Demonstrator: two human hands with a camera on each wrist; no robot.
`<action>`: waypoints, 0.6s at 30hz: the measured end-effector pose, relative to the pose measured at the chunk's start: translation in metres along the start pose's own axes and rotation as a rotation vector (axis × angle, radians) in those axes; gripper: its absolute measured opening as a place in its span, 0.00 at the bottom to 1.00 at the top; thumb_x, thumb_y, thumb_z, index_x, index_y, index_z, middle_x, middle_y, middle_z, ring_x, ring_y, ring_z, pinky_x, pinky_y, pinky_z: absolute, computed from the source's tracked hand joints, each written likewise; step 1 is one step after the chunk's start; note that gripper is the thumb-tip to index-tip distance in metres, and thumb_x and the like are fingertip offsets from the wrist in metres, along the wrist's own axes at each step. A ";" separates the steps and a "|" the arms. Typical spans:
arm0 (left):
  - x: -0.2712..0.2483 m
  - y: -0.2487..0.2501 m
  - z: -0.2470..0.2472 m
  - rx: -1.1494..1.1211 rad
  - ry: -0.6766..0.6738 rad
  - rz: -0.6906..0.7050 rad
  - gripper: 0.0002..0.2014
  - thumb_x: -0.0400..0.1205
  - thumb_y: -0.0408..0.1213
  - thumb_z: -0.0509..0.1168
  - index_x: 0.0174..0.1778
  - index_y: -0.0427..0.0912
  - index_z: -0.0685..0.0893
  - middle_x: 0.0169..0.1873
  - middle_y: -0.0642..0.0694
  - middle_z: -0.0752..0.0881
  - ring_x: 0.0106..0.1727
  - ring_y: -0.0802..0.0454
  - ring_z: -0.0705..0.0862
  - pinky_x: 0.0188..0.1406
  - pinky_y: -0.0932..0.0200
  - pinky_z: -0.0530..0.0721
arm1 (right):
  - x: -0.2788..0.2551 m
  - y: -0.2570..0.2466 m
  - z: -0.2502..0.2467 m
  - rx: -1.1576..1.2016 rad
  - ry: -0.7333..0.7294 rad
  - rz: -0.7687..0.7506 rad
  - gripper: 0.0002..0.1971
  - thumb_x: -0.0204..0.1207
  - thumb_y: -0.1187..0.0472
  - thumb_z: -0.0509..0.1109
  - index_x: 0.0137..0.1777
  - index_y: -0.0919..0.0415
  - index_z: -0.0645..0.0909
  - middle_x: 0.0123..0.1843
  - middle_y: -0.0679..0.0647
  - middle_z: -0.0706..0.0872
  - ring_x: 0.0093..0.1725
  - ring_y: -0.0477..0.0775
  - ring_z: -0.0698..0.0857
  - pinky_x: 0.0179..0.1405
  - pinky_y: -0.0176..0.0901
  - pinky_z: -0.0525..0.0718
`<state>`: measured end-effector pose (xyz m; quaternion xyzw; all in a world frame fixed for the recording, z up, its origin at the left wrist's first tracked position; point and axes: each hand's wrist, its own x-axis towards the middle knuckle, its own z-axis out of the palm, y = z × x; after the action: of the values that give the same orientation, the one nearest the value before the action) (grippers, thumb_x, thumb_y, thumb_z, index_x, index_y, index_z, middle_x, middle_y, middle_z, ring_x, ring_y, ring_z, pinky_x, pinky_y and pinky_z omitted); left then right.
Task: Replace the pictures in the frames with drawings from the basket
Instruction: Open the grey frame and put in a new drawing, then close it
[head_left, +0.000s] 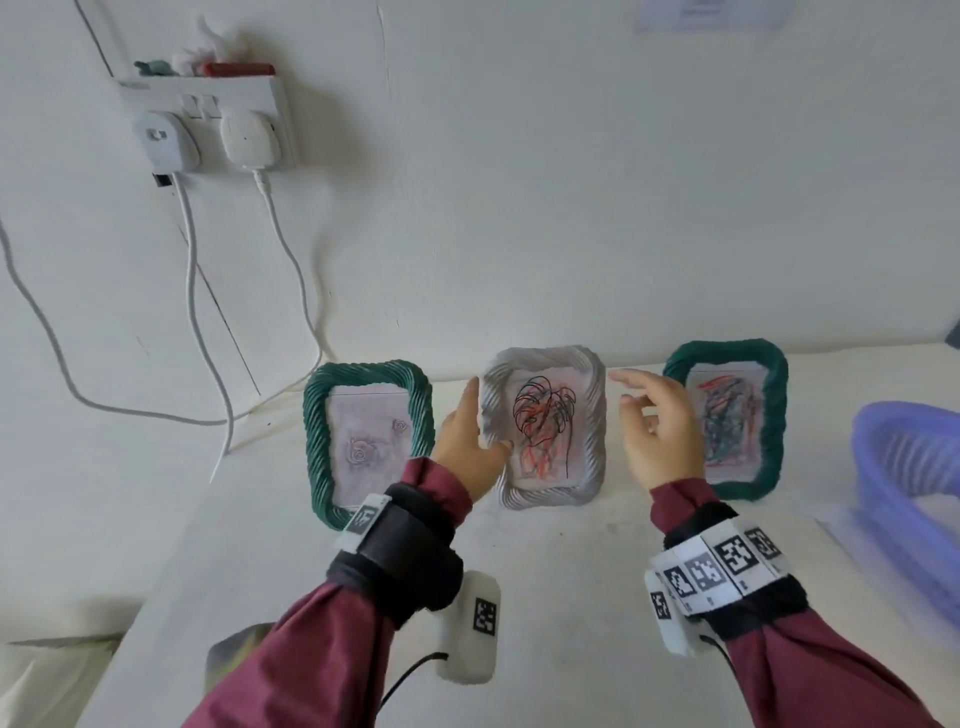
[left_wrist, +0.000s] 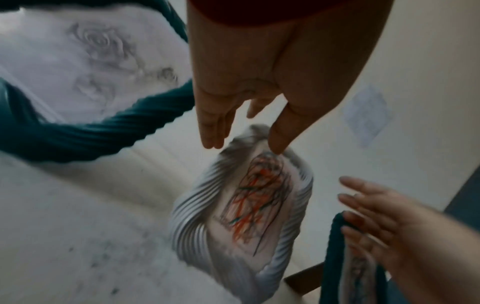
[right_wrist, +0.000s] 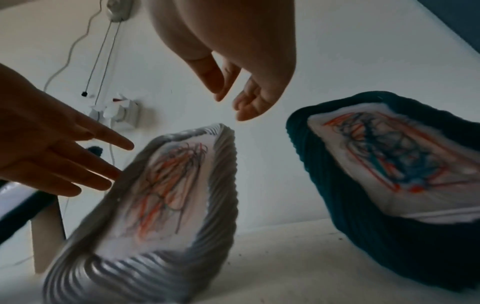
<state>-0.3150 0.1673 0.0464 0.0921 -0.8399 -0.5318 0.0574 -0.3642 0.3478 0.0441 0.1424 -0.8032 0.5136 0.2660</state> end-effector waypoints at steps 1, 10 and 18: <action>0.005 -0.003 0.008 0.032 -0.019 -0.019 0.40 0.79 0.27 0.61 0.81 0.48 0.44 0.73 0.35 0.66 0.72 0.40 0.69 0.71 0.49 0.70 | 0.001 0.006 -0.001 -0.053 0.017 -0.036 0.17 0.74 0.75 0.64 0.57 0.57 0.82 0.53 0.43 0.81 0.53 0.48 0.79 0.52 0.46 0.82; 0.010 -0.012 0.023 0.036 0.031 0.045 0.43 0.78 0.20 0.54 0.78 0.61 0.41 0.48 0.40 0.76 0.42 0.44 0.80 0.45 0.64 0.82 | 0.000 0.024 0.007 0.194 -0.382 0.417 0.29 0.82 0.65 0.56 0.79 0.42 0.56 0.56 0.54 0.81 0.60 0.50 0.79 0.68 0.42 0.71; -0.025 -0.001 0.004 -0.290 0.024 -0.013 0.35 0.79 0.18 0.56 0.77 0.57 0.62 0.34 0.43 0.80 0.35 0.51 0.80 0.39 0.58 0.86 | -0.016 0.014 -0.021 0.249 -0.366 0.400 0.29 0.79 0.70 0.60 0.76 0.43 0.64 0.47 0.63 0.86 0.48 0.58 0.85 0.58 0.48 0.83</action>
<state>-0.2916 0.1757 0.0443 0.0945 -0.7530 -0.6466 0.0767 -0.3522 0.3719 0.0313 0.1029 -0.7808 0.6161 -0.0093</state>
